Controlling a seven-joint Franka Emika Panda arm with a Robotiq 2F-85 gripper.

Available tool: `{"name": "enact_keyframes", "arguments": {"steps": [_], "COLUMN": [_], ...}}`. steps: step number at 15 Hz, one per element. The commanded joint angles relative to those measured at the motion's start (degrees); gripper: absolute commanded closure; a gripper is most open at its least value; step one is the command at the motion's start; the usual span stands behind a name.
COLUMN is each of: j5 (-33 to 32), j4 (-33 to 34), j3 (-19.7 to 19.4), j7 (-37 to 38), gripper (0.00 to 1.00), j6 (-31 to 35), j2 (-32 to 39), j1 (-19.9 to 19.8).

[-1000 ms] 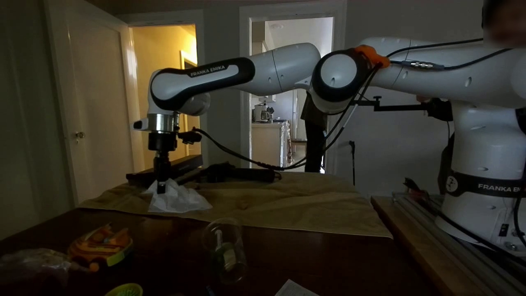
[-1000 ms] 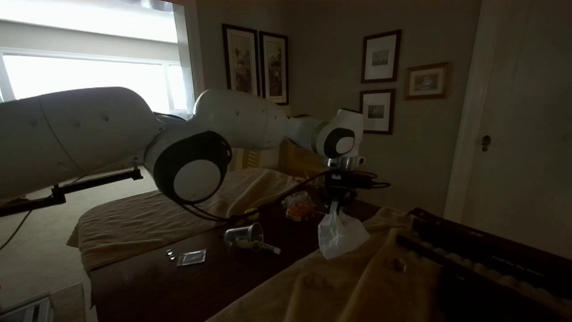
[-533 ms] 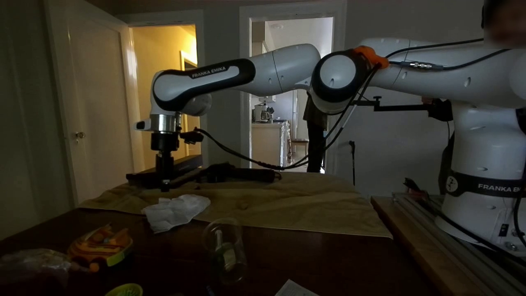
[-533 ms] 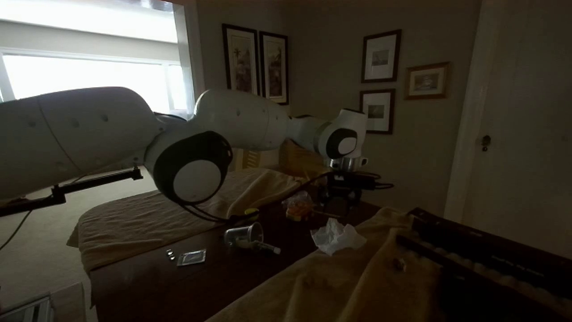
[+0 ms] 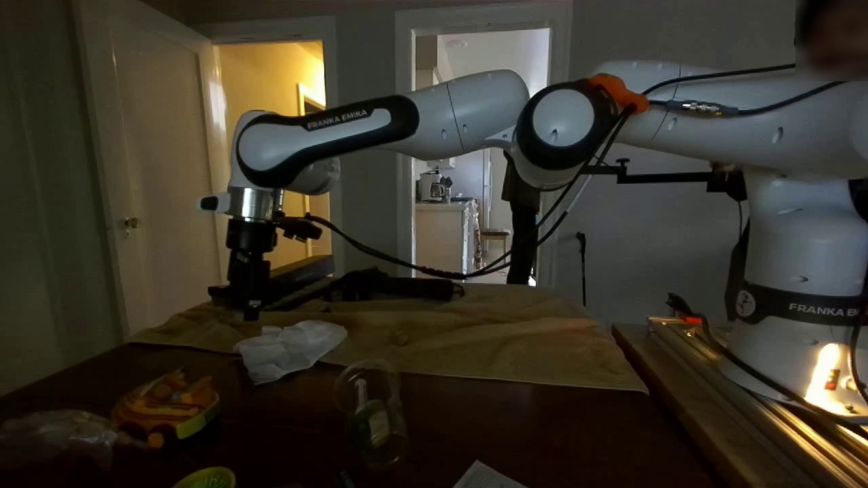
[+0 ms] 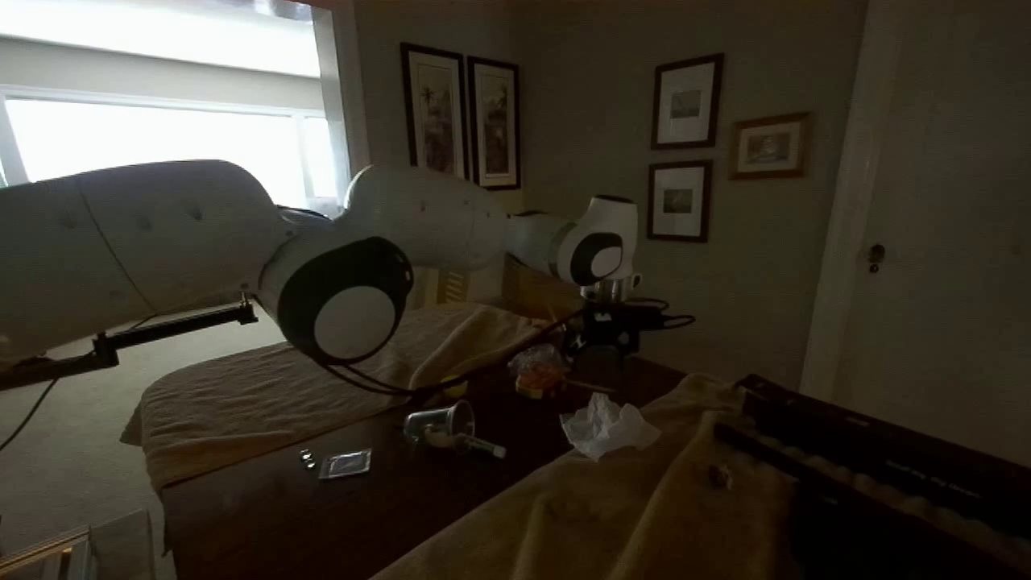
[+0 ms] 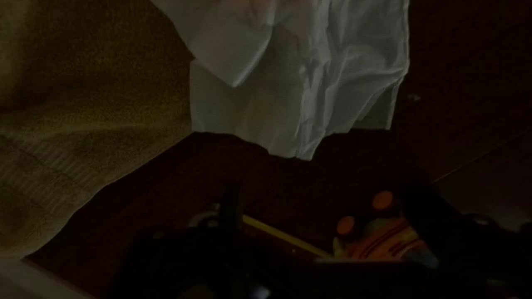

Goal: Remove the tennis ball from the clear cup and use the napkin to wipe the table then move the toy car to the right.

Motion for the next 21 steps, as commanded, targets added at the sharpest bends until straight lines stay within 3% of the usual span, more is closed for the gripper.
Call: {"name": "enact_keyframes", "arguments": {"steps": [1,6,14,21], "j5": [1.9,4.1,3.1,5.5], "j4": [1.2,0.6,-0.3,0.6], "j3": [1.2,3.5,3.3,5.1], "j7": [5.4,13.8,12.7,24.8], "gripper": [0.0,0.0,0.0,0.0], "j6": [4.2,4.6,3.4,9.7], "j2": [1.1,1.4,1.1,4.2], "j1": [0.6,1.6,0.7,2.1]}}
